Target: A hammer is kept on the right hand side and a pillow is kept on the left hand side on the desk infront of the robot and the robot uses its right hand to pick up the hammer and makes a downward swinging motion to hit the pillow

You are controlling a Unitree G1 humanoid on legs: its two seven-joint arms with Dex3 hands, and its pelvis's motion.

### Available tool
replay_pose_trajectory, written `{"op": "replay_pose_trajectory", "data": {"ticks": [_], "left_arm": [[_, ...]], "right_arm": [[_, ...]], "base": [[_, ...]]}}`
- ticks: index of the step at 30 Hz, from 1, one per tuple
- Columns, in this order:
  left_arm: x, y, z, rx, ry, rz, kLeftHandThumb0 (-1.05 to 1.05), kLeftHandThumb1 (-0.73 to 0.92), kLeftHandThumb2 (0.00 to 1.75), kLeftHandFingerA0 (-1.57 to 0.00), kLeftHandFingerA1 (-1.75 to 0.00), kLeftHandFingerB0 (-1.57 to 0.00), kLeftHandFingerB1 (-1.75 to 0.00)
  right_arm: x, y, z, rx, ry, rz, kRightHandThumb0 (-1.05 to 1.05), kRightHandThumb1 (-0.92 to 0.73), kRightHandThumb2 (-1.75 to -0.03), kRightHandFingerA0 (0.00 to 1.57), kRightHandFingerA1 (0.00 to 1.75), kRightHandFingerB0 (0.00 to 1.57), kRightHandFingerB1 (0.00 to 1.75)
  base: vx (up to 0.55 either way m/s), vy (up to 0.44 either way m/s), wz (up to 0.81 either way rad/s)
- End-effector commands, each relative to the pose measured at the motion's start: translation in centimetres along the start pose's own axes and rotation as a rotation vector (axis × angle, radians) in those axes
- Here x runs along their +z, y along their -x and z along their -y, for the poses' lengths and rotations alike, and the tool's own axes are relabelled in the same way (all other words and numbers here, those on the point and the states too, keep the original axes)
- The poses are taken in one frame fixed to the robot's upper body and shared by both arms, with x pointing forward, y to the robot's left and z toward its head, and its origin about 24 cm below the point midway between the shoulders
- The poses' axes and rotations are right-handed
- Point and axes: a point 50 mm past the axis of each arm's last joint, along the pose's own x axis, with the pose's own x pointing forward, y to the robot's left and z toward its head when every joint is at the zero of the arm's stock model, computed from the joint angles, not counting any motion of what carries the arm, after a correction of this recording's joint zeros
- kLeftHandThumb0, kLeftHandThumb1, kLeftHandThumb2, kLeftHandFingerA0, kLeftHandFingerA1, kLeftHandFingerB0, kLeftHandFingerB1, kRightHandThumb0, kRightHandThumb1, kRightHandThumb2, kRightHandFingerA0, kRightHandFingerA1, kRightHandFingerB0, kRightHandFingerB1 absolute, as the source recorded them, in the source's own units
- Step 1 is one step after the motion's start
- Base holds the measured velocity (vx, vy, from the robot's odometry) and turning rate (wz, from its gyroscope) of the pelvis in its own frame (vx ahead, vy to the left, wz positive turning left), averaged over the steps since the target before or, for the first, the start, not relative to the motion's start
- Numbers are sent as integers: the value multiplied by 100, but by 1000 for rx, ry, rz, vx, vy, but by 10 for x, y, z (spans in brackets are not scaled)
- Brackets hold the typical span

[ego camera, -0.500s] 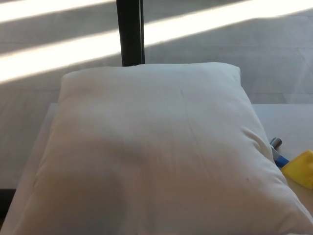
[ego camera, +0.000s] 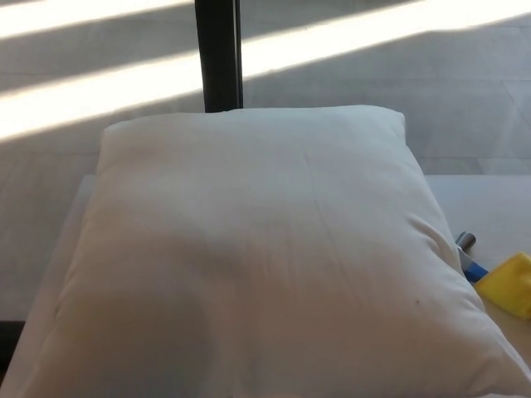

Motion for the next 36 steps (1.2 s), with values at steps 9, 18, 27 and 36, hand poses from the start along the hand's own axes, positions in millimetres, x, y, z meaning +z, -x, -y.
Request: {"op": "replay_pose_trajectory", "data": {"ticks": [9,18,27,36], "left_arm": [[10,-1,-6,38,81,55,-52,57,57,-75,-56,-66,-51],[8,-1,-7,31,72,46,-49,58,57,-76,-55,-71,-52],[8,-1,-8,32,39,52,-53,59,58,-77,-55,-69,-50],[6,0,-7,20,30,50,-53,60,58,-74,-52,-65,-47]], "right_arm": [[149,11,-59,71,-453,306,-92,-64,-94,0,6,7,0],[162,67,-130,579,470,682,-96,-62,-97,0,0,11,26],[130,91,-171,726,1271,756,-101,-62,-105,0,8,0,0],[93,91,-188,765,1465,704,-99,-63,-103,0,8,10,5]], "base": [[0,0,0],[0,0,0],[0,0,0],[0,0,0]]}}
